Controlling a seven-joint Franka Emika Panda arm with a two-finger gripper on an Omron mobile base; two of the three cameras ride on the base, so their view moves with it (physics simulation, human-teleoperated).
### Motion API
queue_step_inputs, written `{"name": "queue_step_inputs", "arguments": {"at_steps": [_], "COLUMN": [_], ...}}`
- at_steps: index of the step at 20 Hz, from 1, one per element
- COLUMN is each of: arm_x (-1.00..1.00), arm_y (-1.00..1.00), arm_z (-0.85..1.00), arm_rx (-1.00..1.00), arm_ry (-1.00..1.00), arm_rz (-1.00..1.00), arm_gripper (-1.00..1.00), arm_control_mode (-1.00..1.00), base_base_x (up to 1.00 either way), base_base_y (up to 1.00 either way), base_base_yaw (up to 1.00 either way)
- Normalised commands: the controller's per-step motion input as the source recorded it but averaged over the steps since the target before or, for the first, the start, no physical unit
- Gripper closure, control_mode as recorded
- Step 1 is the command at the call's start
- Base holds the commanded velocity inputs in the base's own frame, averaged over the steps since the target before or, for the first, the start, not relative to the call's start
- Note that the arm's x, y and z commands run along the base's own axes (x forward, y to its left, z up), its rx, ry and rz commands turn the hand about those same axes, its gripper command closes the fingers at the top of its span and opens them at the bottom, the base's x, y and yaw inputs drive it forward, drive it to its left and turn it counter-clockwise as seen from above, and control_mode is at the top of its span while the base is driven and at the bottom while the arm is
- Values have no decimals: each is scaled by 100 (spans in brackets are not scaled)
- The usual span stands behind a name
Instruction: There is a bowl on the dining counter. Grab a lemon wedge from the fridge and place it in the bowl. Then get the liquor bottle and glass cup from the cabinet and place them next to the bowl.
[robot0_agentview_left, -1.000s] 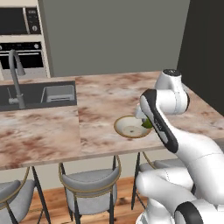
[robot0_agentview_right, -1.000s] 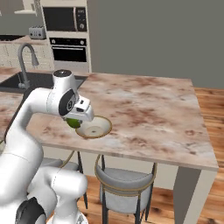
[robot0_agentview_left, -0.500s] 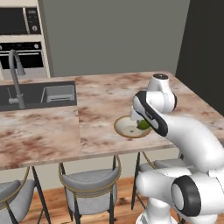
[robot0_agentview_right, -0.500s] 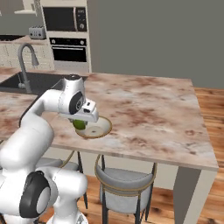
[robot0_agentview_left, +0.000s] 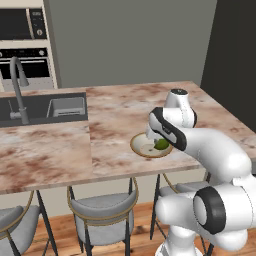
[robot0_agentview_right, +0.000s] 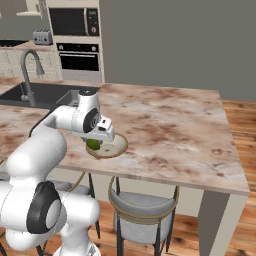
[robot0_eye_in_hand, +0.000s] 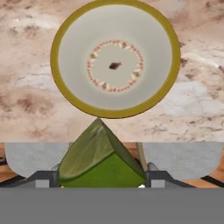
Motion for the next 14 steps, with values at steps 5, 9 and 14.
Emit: {"name": "queue_step_inputs", "arguments": {"at_steps": [5,9,14], "arm_x": [34,35,36], "arm_y": [0,0,0], "arm_z": [-15,-9,-16], "arm_rx": [0,0,0], "arm_ry": [0,0,0], "arm_rz": [0,0,0], "arm_gripper": [100,100,100], "arm_control_mode": [-100,-100,-100], "base_base_x": [0,0,0], "base_base_y": [0,0,0], "base_base_yaw": [0,0,0]}}
